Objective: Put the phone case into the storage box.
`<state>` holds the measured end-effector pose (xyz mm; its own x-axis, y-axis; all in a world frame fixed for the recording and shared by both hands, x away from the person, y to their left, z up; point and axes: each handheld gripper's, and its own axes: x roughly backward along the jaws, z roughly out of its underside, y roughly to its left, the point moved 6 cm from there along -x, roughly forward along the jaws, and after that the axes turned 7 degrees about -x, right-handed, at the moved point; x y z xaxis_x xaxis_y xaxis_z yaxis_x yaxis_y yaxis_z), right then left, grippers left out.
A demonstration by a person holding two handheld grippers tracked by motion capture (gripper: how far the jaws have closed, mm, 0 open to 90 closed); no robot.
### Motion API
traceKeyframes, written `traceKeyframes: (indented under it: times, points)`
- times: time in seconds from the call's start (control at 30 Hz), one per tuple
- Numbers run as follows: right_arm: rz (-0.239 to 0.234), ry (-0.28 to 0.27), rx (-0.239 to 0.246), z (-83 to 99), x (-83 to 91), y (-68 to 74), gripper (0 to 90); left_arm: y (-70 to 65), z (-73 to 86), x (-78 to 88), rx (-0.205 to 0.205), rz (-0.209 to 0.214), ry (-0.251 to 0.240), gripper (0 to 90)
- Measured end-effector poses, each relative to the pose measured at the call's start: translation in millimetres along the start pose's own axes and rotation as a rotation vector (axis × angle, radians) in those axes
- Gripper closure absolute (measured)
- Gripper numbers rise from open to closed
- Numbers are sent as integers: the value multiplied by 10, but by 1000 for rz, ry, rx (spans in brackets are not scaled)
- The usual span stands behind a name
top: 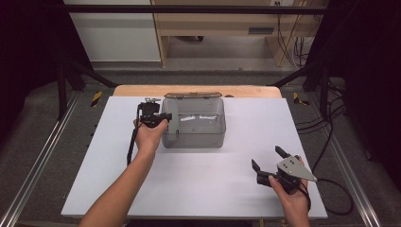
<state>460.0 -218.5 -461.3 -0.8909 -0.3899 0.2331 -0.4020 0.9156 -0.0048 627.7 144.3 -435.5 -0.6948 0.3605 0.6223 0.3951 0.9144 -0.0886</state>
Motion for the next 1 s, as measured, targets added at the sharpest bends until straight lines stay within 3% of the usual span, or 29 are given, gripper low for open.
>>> traceKeyframes:
  times: [0.43, 1.0]
  points:
    - [-1, 11, -5, 13, -7, 1, 67, 11, -10, -37, -28, -15, -9, 747]
    - [-7, 22, -6, 26, -18, 12, 67, -4, -19, -30, -7, 1, -14, 767]
